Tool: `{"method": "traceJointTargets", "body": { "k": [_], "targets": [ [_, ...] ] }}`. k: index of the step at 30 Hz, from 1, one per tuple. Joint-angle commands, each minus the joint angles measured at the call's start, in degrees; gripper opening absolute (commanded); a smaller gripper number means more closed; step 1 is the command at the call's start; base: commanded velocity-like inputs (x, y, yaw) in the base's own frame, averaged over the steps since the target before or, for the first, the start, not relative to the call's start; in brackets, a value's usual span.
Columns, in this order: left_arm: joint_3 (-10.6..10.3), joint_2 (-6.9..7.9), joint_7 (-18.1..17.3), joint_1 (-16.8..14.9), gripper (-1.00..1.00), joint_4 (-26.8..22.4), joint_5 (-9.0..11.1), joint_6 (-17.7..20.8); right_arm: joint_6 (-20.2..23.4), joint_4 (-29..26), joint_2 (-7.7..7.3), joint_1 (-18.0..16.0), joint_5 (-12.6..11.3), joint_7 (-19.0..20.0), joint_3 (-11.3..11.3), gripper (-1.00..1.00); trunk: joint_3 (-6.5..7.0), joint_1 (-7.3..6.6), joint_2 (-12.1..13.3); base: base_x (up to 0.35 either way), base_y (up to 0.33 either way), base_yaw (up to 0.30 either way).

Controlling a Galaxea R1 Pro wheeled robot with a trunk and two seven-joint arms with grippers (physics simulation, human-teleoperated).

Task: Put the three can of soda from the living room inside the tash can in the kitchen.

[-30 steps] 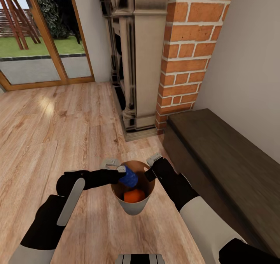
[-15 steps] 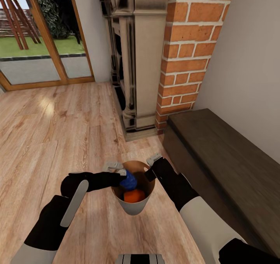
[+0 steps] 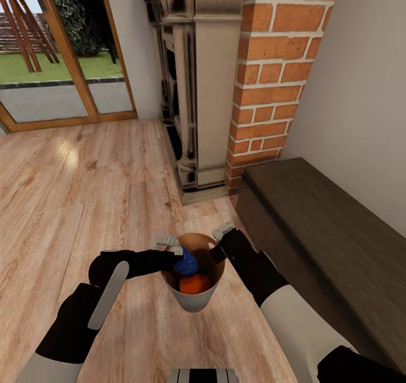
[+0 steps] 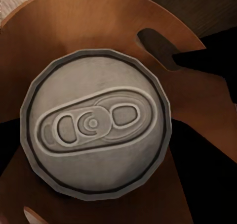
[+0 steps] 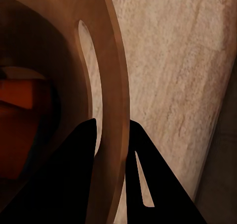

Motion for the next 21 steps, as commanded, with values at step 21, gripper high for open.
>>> {"method": "traceJointTargets", "body": {
  "k": [21],
  "targets": [
    [-1.5, -0.36, 1.8, 0.0, -1.00, 3.3, 0.0, -0.4, 0.1, 0.0, 0.01, 0.0, -1.0, 0.3, 0.1, -1.00, 0.00, -0.01, 0.0, 0.000, 0.000, 0.000]
  ]
}}
